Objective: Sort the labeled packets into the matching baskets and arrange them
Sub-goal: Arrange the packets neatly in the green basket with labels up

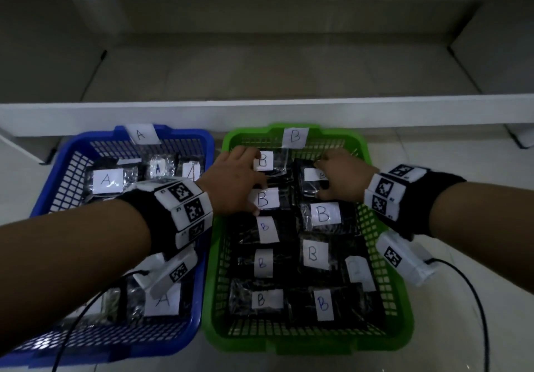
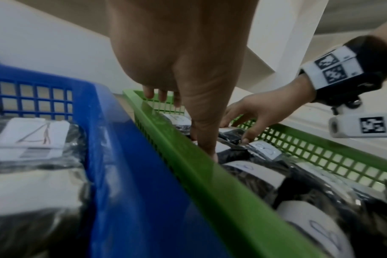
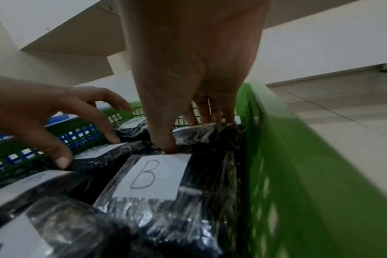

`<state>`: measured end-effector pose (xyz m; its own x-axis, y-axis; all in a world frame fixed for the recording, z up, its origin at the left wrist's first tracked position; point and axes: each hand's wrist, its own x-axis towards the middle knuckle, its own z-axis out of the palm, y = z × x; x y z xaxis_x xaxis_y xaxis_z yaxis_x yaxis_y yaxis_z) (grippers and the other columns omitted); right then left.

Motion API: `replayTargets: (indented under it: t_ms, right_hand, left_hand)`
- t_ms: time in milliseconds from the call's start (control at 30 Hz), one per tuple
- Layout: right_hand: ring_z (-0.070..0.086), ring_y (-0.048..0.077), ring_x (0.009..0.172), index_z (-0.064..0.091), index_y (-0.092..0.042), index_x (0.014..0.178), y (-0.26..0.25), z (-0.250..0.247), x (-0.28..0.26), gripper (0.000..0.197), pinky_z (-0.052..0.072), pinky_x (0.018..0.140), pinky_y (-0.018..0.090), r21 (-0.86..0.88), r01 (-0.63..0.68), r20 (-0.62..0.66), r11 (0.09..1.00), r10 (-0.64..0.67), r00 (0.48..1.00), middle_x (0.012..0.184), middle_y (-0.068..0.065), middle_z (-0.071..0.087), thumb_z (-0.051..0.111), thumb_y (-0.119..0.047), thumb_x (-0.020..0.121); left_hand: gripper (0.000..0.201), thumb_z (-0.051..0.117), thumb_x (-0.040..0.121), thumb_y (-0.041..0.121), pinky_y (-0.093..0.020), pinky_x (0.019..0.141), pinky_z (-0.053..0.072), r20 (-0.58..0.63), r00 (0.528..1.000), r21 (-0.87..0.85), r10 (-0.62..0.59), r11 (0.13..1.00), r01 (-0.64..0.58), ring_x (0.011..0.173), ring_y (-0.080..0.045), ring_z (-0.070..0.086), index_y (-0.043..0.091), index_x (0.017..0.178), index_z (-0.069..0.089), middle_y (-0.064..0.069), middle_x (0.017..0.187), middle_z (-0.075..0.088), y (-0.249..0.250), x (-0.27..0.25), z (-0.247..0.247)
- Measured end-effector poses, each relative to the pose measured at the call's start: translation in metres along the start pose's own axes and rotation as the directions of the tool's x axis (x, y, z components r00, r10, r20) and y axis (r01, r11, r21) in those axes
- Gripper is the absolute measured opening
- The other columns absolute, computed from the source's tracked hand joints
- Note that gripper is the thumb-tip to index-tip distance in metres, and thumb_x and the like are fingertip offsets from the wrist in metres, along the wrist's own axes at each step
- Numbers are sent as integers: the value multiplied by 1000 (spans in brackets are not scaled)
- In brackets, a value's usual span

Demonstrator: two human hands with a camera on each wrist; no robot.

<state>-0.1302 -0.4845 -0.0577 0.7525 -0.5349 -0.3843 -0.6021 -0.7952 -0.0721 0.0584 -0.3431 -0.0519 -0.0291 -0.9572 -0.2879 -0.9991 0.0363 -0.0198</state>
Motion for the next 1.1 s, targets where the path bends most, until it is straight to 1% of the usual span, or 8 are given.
replayTargets:
  t_ms: [67,200,333,500,667,767,967,1100]
  right_hand:
    - [43,28,116,57,-5,116,-2,1,0,50,36,94,31,4,-2,4,1000,2,1000,117,14,51,65,-41,82]
    - [43,28,119,52,-6,126,-3,5,1,59,39,97,32,58,-20,-46,998,22,999,122,13,50,70,-37,80]
    - [43,27,120,48,-9,132,-1,10,2,67,39,97,33,199,-25,-72,980,40,997,124,10,50,73,-37,77]
    - [47,21,107,53,-14,114,2,13,0,52,41,87,31,332,19,-127,943,25,992,114,3,53,79,-31,72]
    - [43,17,100,54,-13,103,0,21,-2,44,33,75,26,301,74,-171,951,-22,985,108,3,48,79,-29,71]
    - [42,17,98,53,-12,107,-1,24,-3,44,38,78,26,285,92,-185,954,-39,982,110,3,42,78,-29,73]
    - [47,21,107,57,-12,110,3,18,-1,37,39,86,27,258,112,-145,960,-76,986,116,6,47,73,-27,79]
    - [47,20,109,55,-15,114,3,15,-1,42,38,85,26,215,111,-95,970,-92,991,118,5,47,73,-29,79]
  left_hand:
    - [60,65,72,62,-40,111,20,42,999,-26,14,1000,-13,140,-23,16,39,126,53,1,153,18,0,3,-1]
    - [60,66,73,60,-37,109,24,105,994,-46,29,999,-24,138,-20,27,37,126,54,1,153,25,-1,9,-4]
    - [59,64,74,62,-38,109,25,108,994,-28,33,999,-30,138,-20,29,37,127,54,2,152,25,-2,8,-3]
    - [60,62,75,63,-37,109,27,102,993,-32,58,998,-55,137,-21,30,37,128,52,1,153,24,-4,8,-1]
    - [61,59,76,64,-36,110,26,96,992,-44,82,996,-78,138,-20,28,37,130,51,1,153,25,-8,6,-2]
    - [61,59,77,65,-36,110,25,80,993,-54,87,995,-83,137,-20,29,38,130,50,2,152,27,-10,4,-2]
    - [63,59,77,64,-38,112,25,46,995,-52,84,995,-82,137,-22,30,36,132,48,0,151,29,-10,3,3]
    - [77,61,76,63,-39,113,24,35,998,-48,55,997,-53,137,-24,27,28,139,35,-2,150,28,-5,1,8]
